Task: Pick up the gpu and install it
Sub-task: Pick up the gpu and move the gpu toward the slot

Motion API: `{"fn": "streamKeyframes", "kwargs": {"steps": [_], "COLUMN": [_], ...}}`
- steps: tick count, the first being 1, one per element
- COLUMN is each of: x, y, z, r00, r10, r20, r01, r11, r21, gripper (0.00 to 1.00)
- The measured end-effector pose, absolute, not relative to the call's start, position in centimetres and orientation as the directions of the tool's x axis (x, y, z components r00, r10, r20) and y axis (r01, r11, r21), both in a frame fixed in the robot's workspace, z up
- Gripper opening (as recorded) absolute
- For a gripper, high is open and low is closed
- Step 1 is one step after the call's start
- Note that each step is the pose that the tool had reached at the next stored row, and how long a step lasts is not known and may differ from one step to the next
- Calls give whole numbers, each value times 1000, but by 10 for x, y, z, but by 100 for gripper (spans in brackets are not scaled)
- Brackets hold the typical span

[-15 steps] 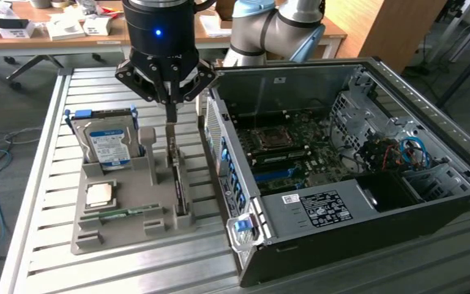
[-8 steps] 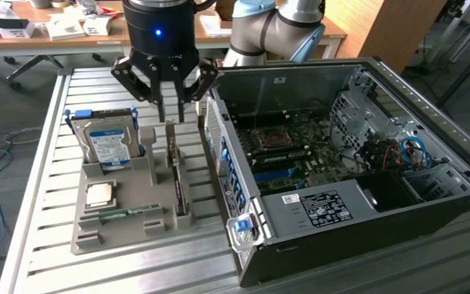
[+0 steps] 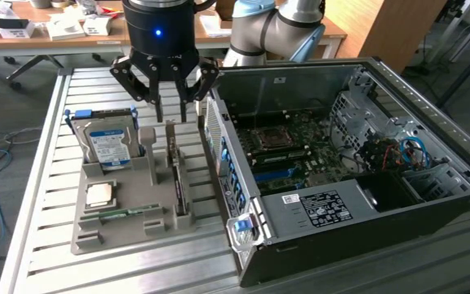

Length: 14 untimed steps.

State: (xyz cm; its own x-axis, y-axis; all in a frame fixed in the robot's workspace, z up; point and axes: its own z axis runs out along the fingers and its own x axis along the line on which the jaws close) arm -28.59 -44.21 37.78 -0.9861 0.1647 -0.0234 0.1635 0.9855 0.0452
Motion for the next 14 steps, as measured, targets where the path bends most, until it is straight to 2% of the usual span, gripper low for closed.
{"fn": "streamKeyframes", "kwargs": {"steps": [14], "x": [-286], "y": [-443], "z": [361], "r00": [-987], "r10": [159], "r20": [-19], "r01": [158], "r11": [986], "r21": [44], "gripper": [42]}}
